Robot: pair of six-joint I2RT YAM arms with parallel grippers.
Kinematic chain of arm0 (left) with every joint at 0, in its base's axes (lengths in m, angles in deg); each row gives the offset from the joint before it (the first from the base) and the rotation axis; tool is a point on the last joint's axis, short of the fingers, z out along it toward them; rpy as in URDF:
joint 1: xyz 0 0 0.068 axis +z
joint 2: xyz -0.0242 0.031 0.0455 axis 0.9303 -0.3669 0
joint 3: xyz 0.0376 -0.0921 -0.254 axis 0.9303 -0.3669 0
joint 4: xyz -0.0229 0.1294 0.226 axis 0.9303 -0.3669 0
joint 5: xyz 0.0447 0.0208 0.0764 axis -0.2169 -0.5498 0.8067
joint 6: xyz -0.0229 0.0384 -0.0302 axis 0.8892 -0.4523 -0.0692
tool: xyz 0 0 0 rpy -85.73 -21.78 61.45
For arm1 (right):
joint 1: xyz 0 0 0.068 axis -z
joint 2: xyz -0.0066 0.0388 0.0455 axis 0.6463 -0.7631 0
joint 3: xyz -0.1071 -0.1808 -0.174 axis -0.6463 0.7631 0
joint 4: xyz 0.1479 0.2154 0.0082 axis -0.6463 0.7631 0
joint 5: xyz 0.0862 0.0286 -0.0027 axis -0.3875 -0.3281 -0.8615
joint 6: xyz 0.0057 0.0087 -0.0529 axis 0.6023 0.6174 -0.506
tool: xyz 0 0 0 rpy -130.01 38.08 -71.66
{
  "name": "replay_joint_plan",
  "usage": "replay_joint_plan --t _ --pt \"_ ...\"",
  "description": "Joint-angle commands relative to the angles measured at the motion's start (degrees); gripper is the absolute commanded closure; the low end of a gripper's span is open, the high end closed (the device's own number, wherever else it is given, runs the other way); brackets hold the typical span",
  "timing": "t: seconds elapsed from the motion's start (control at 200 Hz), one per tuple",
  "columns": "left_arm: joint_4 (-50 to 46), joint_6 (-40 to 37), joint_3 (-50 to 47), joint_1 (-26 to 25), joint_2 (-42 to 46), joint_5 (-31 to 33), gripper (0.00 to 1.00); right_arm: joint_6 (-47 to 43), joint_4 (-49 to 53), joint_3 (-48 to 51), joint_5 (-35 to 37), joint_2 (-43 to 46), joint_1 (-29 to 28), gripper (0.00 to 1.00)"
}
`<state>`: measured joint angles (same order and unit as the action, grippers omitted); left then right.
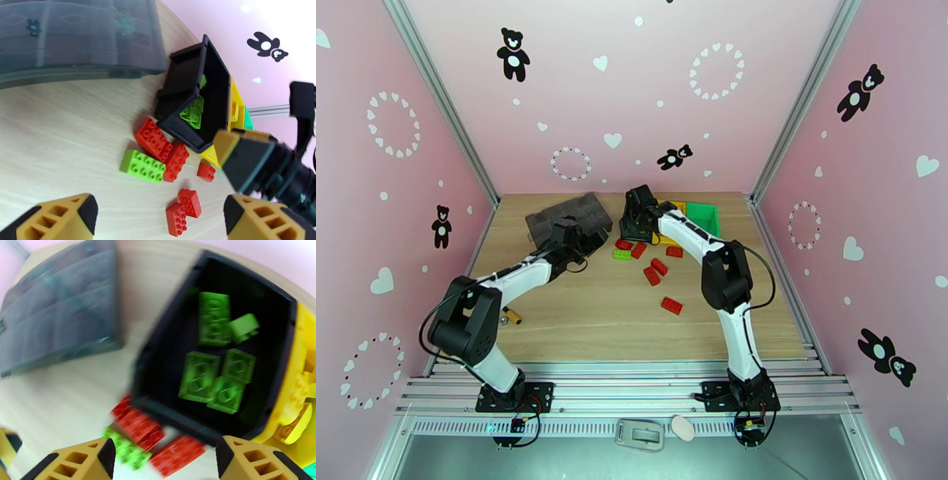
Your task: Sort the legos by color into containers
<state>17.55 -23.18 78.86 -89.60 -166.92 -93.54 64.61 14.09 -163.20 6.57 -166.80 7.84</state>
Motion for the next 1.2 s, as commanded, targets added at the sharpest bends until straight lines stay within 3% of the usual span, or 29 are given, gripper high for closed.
replay_joint_plan --t 0.0,0.445,1.196 --pt "-0.14 -0.5 -3.22 0.78 3.43 2.45 0.1 -2.41 -1.39 2.86 -0.92 2.24 -1.94 0.27" --pt "-2.39 -1.36 -13.05 2.62 13.1 4.11 0.08 -4.32 -2.6 3.99 -2.72 -4.25 -5.16 0.21" --pt "-2.04 -1.56 -12.75 3.07 11.45 3.21 0.08 -3.4 -4.05 7.7 -2.84 -6.31 -6.98 0.23"
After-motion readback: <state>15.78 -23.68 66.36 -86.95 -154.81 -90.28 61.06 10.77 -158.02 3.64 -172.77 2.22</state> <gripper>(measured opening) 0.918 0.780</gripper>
